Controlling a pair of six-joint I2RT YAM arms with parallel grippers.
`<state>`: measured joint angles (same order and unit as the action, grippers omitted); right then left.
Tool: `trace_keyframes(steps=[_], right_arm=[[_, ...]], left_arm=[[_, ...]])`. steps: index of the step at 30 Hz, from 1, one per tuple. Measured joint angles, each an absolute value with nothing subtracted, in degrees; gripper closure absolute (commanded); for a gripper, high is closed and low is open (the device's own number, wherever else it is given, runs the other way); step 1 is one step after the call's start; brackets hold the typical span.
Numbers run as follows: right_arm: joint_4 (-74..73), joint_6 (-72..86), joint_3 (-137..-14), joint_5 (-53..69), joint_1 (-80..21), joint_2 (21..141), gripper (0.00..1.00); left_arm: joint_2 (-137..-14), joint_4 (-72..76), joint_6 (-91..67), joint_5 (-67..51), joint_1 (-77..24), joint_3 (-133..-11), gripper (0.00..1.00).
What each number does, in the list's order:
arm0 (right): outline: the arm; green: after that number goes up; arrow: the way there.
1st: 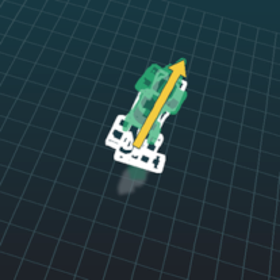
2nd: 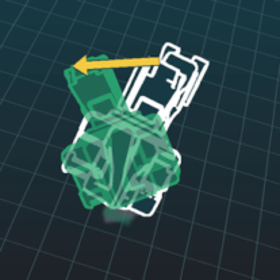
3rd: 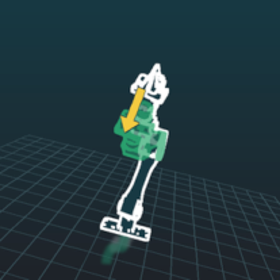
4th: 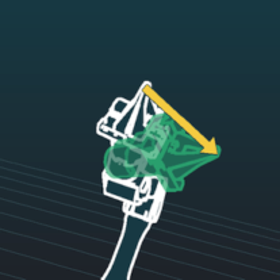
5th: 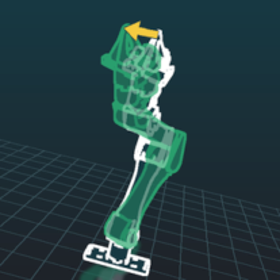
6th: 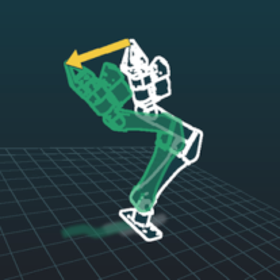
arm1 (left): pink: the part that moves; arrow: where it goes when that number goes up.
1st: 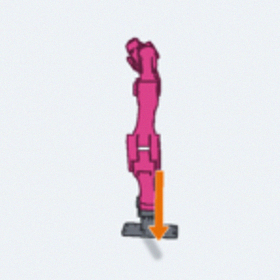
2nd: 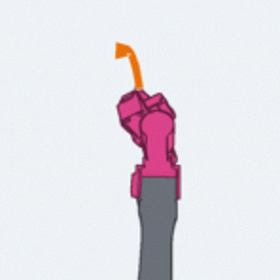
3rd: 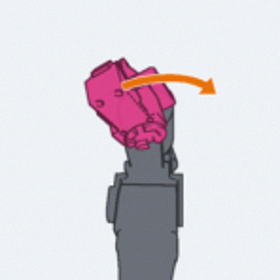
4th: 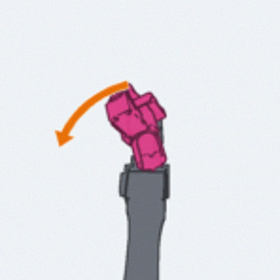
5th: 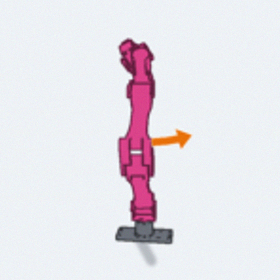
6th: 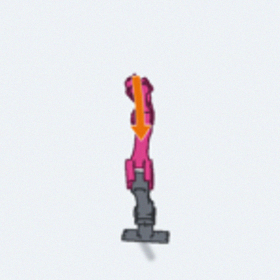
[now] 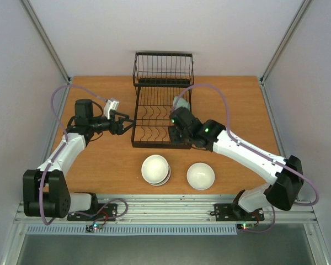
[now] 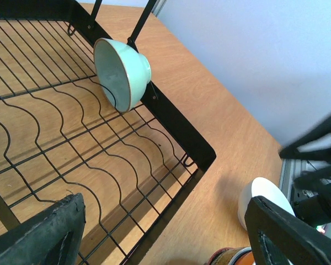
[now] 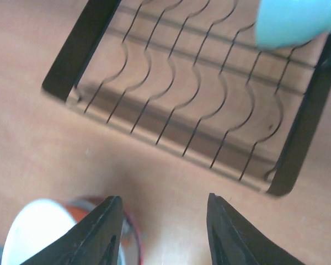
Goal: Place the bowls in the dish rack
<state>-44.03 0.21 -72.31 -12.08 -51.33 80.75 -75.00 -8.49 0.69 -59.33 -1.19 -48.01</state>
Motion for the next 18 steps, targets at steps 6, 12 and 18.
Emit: trace_keyframes(steps=[6, 12, 18], right_arm=[[-49.56, 2.76, -71.53, -12.27, -60.75, 80.36, 0.55], [-52.64, 5.34, -71.61, -14.11, -65.39, 83.11, 0.56], [-53.60, 7.22, -71.61, -15.68, -65.91, 85.21, 0.57]], left_arm=[[-75.81, -8.93, 0.69, -59.33, -1.19, -48.01, 0.21], [-75.81, -9.39, 0.69, -59.35, -1.19, -48.07, 0.21], [-75.81, -9.65, 0.67, -59.57, -1.19, -48.12, 0.21]])
